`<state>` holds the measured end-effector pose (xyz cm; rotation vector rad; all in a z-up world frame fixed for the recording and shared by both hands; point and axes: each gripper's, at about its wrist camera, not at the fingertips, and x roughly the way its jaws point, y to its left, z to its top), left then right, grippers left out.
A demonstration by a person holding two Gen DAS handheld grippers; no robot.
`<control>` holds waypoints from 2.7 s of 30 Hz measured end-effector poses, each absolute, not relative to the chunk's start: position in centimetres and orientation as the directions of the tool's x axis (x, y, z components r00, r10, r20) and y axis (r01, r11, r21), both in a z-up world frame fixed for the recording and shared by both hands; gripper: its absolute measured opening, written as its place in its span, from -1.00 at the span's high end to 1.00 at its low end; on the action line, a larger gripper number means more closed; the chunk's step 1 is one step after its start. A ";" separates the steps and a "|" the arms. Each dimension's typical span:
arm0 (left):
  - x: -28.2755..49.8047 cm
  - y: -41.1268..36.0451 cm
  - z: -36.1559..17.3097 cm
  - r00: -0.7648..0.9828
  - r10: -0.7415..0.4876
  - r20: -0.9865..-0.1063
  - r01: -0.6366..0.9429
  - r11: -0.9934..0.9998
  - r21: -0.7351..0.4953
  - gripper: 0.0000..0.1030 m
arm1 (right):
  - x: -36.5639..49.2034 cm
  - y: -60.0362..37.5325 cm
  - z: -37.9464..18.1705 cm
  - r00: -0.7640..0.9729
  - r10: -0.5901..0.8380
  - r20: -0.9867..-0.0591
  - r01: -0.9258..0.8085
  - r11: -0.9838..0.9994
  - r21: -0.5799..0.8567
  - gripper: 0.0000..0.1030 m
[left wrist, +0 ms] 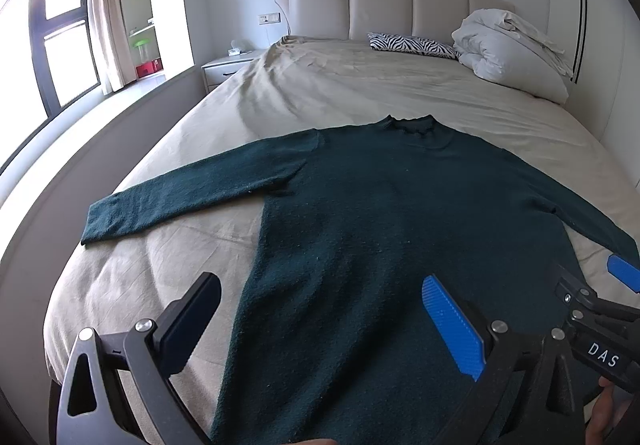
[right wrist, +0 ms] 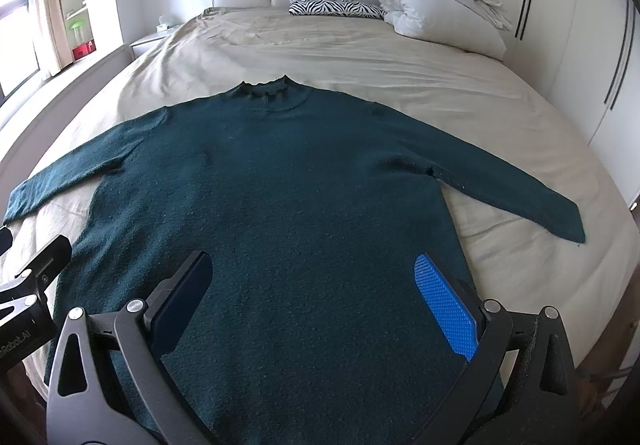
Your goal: Fold small clothes
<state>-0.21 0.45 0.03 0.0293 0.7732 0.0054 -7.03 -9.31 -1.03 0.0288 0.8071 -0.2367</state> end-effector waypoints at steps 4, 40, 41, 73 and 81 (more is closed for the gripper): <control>-0.3 0.4 0.1 0.716 0.016 -0.698 0.006 1.000 0.029 -1.00 | -7.1 -9.2 -1.0 0.667 -0.200 -0.718 0.221 0.973 -0.065 -1.00; -0.3 0.5 0.1 0.717 0.017 -0.696 0.005 1.000 0.030 -1.00 | -7.2 -8.8 -1.4 0.664 -0.198 -0.721 0.218 0.974 -0.066 -1.00; -0.3 0.5 0.1 0.717 0.016 -0.697 0.005 1.000 0.029 -1.00 | -7.2 -8.8 -1.4 0.664 -0.197 -0.721 0.217 0.974 -0.066 -1.00; -0.3 0.6 -0.1 0.718 0.016 -0.696 0.003 1.000 0.026 -1.00 | -7.0 -8.5 -1.8 0.657 -0.189 -0.730 0.206 0.976 -0.066 -1.00; -0.3 0.6 -0.1 0.719 0.016 -0.695 0.003 1.000 0.026 -1.00 | -7.0 -8.5 -1.8 0.657 -0.186 -0.731 0.206 0.977 -0.064 -1.00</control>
